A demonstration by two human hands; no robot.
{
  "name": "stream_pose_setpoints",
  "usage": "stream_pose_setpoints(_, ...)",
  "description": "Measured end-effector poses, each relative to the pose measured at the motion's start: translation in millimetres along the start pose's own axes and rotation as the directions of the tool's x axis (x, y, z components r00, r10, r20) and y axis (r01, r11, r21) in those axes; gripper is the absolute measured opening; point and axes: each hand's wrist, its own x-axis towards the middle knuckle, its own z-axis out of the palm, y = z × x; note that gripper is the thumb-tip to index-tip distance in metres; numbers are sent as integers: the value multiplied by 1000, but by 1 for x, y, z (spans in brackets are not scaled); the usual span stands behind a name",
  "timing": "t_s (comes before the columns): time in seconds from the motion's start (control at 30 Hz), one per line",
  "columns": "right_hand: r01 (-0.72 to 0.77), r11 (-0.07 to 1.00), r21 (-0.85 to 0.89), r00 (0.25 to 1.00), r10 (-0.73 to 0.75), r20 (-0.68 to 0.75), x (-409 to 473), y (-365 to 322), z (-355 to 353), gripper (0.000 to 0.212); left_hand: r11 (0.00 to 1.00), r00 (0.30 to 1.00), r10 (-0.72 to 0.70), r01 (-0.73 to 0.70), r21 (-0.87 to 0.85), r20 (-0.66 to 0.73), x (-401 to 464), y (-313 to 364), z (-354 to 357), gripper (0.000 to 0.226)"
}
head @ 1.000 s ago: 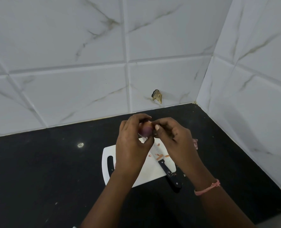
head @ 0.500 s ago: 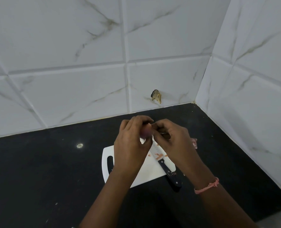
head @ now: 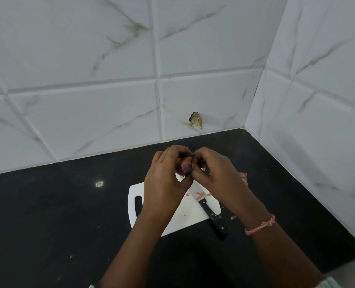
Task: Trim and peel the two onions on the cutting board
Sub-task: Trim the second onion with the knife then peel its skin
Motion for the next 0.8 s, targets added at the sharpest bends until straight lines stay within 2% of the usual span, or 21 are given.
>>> stream_pose_setpoints(0.2,-52,993,110,998,56,-37,-1,2,-1,10,996,999,-42,44,-73,22,0,1,-1,58)
stream_pose_setpoints(0.37,-114,962,246,988,136,-72,-1,8,0,9,969,994,-100,106,-222,38,0,-4,0,53)
stream_pose_setpoints(0.57,-217,870,443,934,317,-164,-2,22,9,10,898,974,-224,222,-380,39,2,-2,-2,54)
stream_pose_setpoints(0.67,-229,912,339,906,327,-269,-4,25,15,18,848,953,-298,291,-444,56,2,-5,1,55)
stream_pose_setpoints(0.8,-168,961,221,882,247,-401,-4,29,23,14,825,943,-329,316,-469,56,1,-10,6,54)
